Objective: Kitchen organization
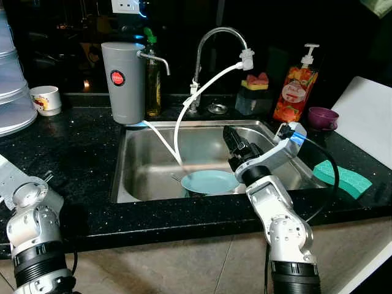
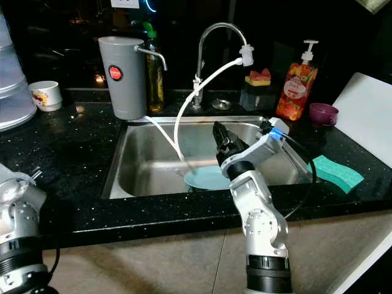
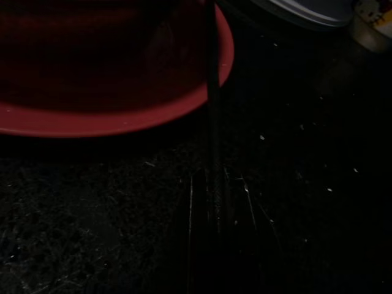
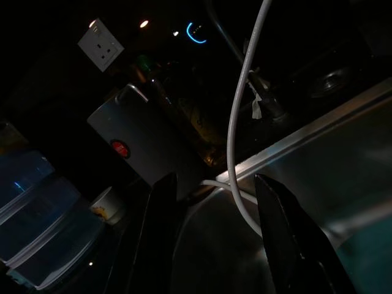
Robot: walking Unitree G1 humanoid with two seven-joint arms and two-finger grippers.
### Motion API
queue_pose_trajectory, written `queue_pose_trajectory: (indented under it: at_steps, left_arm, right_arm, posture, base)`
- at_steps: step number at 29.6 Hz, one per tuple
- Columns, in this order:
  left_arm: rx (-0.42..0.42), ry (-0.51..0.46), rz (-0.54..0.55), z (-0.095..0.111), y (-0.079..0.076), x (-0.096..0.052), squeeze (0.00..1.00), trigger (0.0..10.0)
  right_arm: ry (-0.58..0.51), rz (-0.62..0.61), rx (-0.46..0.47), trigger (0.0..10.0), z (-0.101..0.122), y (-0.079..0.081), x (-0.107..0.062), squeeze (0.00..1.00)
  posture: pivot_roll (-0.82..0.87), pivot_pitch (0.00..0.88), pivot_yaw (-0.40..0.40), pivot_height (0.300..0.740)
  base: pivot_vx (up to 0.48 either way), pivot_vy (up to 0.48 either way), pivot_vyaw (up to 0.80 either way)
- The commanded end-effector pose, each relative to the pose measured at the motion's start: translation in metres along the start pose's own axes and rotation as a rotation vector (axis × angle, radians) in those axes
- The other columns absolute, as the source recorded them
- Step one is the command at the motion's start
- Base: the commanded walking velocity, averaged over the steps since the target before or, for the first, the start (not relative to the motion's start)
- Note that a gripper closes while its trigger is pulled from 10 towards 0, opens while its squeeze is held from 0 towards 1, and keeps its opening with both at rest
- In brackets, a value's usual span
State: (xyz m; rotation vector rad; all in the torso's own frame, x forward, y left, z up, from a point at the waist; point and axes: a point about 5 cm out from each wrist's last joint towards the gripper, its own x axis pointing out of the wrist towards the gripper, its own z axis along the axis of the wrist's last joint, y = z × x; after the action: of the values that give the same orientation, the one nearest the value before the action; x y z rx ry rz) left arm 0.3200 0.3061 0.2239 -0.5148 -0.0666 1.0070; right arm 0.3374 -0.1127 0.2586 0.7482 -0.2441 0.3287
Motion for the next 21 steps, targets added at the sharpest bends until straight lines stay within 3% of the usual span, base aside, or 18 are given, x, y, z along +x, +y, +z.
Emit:
queue_pose_trajectory:
  at_steps: [1, 4, 6, 7, 8, 11, 14, 15, 18, 21]
  left_arm:
    - [0.010, 0.013, 0.020, -0.004, 0.004, 0.003, 0.00, 0.0]
    - [0.016, 0.004, 0.016, -0.004, 0.003, 0.003, 0.00, 0.0]
    - [0.042, -0.022, 0.006, -0.001, 0.003, 0.003, 0.00, 6.3]
    - [0.051, -0.031, 0.003, -0.001, 0.003, 0.003, 0.00, 6.3]
    - [0.069, -0.043, -0.021, 0.001, 0.000, 0.002, 0.00, 10.0]
    - [0.109, -0.082, -0.103, 0.004, -0.012, -0.003, 0.00, 10.0]
    - [0.188, -0.118, -0.270, 0.003, -0.031, -0.015, 0.00, 10.0]
    - [0.188, -0.118, -0.270, 0.003, -0.031, -0.015, 0.00, 10.0]
    - [0.267, -0.077, -0.482, -0.009, -0.049, -0.032, 0.00, 10.0]
    - [0.300, -0.040, -0.618, -0.017, -0.059, -0.044, 0.00, 10.0]
  right_arm:
    - [-0.001, 0.000, 0.009, 10.0, 0.001, -0.001, -0.001, 0.00]
    - [0.000, 0.000, 0.009, 10.0, 0.001, -0.001, -0.001, 0.00]
    - [0.000, -0.001, 0.010, 10.0, 0.001, -0.001, -0.001, 0.00]
    - [0.001, -0.001, 0.011, 10.0, 0.001, -0.001, -0.001, 0.00]
    - [0.002, -0.003, 0.011, 10.0, 0.001, -0.002, -0.001, 0.00]
    - [0.003, -0.006, 0.013, 10.0, 0.000, -0.002, -0.001, 0.00]
    - [0.002, -0.009, 0.013, 10.0, 0.000, -0.002, -0.002, 0.00]
    - [0.002, -0.009, 0.013, 10.0, 0.000, -0.002, -0.002, 0.00]
    - [-0.001, -0.015, 0.012, 10.0, 0.001, -0.004, -0.002, 0.00]
    - [-0.002, -0.018, 0.010, 10.0, 0.001, -0.004, -0.003, 0.00]
  posture:
    - [0.04, 0.048, -0.085, 0.740]
    - [0.04, 0.048, -0.085, 0.740]
    - [0.04, 0.048, -0.085, 0.740]
    - [0.04, 0.048, -0.085, 0.740]
    - [0.04, 0.048, -0.085, 0.740]
    - [0.04, 0.054, -0.083, 0.740]
    - [0.04, 0.055, -0.082, 0.740]
    - [0.04, 0.055, -0.082, 0.740]
    - [0.04, 0.057, -0.080, 0.740]
    - [0.04, 0.057, -0.076, 0.740]
  base:
    - [0.000, 0.000, 0.00]
    - [0.000, 0.000, 0.00]
    - [0.000, 0.000, 0.00]
    - [0.000, 0.000, 0.00]
    - [0.000, 0.000, 0.00]
    - [0.000, 0.000, 0.00]
    - [0.000, 0.000, 0.00]
    - [0.000, 0.000, 0.00]
    - [0.000, 0.000, 0.00]
    - [0.000, 0.000, 0.00]
